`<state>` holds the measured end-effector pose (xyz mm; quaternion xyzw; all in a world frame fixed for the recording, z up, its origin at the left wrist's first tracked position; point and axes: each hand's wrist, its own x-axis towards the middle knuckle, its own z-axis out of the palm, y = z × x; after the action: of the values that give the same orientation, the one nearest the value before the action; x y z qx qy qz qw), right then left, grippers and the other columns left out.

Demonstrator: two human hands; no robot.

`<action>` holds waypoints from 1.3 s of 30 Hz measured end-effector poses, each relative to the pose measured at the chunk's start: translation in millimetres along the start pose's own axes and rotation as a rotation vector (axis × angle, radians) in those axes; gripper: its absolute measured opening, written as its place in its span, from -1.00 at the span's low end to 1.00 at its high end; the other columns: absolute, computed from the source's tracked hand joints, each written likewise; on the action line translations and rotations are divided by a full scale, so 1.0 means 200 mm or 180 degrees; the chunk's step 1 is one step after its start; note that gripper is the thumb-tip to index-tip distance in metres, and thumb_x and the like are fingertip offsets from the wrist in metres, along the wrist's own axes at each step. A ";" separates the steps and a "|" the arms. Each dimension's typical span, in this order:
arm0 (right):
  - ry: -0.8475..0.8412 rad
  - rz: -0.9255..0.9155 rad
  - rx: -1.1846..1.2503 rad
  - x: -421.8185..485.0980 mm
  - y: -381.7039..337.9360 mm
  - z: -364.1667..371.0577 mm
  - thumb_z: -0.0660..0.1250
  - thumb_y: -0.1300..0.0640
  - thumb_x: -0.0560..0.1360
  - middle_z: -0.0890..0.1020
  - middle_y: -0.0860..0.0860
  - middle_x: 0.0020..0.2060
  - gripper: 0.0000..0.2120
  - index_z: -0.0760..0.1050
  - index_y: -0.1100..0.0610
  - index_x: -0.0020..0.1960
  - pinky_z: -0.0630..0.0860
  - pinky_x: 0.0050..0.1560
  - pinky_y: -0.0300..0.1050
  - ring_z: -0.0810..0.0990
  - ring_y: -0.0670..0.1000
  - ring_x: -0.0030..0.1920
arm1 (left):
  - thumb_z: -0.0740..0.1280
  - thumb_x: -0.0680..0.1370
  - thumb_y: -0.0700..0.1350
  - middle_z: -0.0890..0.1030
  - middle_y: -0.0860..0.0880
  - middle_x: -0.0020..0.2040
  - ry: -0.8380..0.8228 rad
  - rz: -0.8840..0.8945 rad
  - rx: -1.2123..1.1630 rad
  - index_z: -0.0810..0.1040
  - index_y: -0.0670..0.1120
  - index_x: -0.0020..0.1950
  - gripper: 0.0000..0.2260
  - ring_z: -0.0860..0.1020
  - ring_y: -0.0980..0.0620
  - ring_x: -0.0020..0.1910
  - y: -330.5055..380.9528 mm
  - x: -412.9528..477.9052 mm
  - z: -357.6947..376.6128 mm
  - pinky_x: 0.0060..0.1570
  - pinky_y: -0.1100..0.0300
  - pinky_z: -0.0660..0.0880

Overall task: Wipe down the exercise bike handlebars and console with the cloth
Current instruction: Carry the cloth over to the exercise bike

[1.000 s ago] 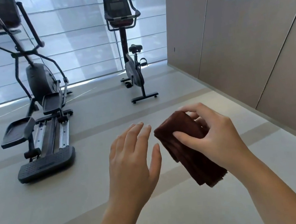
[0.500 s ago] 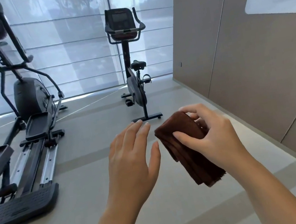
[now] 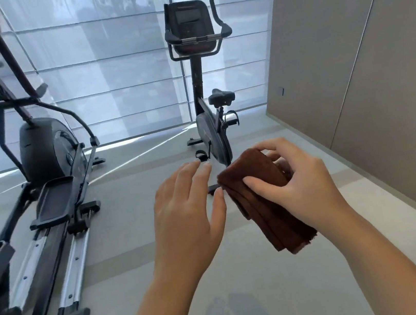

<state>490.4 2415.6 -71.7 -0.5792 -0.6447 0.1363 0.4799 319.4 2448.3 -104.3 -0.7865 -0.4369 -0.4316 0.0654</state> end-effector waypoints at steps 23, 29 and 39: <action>0.0001 -0.0064 0.0039 2.52 1.11 0.78 0.46 -0.01 0.34 0.59 -0.12 -0.12 -0.64 0.43 -0.15 0.08 0.55 -0.17 -0.33 0.59 -0.12 -0.14 | 0.17 0.51 -0.02 0.57 -0.09 0.14 -0.0006 -0.0080 0.0104 0.52 -0.16 0.20 -0.64 0.38 0.01 0.16 -1.37 1.87 1.60 0.20 0.20 0.22; -0.0113 -0.0114 0.0059 3.11 1.32 1.06 0.47 0.01 0.33 0.57 -0.16 -0.14 -0.64 0.41 -0.20 0.04 0.51 -0.19 -0.45 0.59 -0.16 -0.14 | 0.18 0.51 -0.04 0.57 -0.11 0.14 0.0033 -0.0175 0.0221 0.52 -0.17 0.21 -0.65 0.42 -0.03 0.15 -1.81 2.24 1.92 0.20 0.13 0.26; 0.0090 -0.0100 -0.0102 4.15 1.52 1.74 0.46 0.00 0.34 0.57 -0.16 -0.16 -0.64 0.43 -0.11 0.08 0.55 -0.17 -0.34 0.59 -0.11 -0.13 | 0.17 0.52 -0.04 0.56 -0.12 0.16 0.0072 -0.0092 0.0101 0.52 -0.18 0.21 -0.65 0.39 -0.03 0.18 -2.77 2.96 2.39 0.21 0.15 0.23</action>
<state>516.9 3364.6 -87.3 -0.5784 -0.6490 0.1103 0.4817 348.7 3388.6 -116.4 -0.7740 -0.4542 -0.4344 0.0765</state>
